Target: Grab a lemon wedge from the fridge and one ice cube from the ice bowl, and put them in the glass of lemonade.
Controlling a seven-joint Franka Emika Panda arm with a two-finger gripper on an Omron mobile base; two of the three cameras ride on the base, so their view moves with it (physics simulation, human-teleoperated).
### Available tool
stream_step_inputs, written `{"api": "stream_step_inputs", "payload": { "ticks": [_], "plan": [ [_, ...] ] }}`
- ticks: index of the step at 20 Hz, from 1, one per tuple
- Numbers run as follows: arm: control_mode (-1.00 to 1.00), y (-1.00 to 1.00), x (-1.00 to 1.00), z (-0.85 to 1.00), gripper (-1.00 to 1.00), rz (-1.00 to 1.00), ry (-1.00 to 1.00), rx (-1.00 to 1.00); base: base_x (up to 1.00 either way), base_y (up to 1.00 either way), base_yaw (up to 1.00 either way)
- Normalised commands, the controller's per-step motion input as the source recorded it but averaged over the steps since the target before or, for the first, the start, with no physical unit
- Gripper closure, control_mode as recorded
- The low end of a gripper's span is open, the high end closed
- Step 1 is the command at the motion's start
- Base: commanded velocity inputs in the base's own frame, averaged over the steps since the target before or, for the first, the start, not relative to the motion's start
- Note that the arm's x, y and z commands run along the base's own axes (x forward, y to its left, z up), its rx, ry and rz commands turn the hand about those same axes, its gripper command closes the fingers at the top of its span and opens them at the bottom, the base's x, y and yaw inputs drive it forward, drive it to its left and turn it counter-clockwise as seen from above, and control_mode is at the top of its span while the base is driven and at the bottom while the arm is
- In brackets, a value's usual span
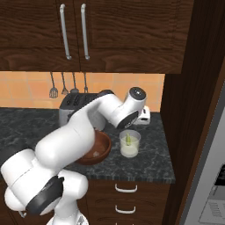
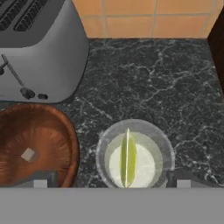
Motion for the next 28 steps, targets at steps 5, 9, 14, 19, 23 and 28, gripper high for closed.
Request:
{"api": "stream_step_inputs", "payload": {
  "ticks": [5, 9, 14, 19, 23, 28],
  "plan": [
    [-1.00, 0.67, -0.27, 0.01, -1.00, 0.17, 0.13, -0.09, 0.00, 0.00, 0.00],
    [-1.00, 1.00, 0.19, 0.00, -1.00, 0.12, 0.65, -0.44, 0.00, 0.00, 0.00],
    [-1.00, 0.61, 0.28, -0.13, -1.00, 0.09, 0.52, -0.23, 0.00, 0.00, 0.00],
    [-1.00, 0.10, 0.03, -0.78, -1.00, 0.07, 0.05, 0.02, 0.00, 0.00, 0.00],
    [-1.00, 0.00, 0.00, -0.59, -1.00, 0.00, -0.16, 0.15, 0.00, 0.00, 0.00],
    [-1.00, 0.06, 0.00, -0.36, -1.00, 0.00, -0.01, 0.08, 0.00, 0.00, 0.00]
  ]
}}
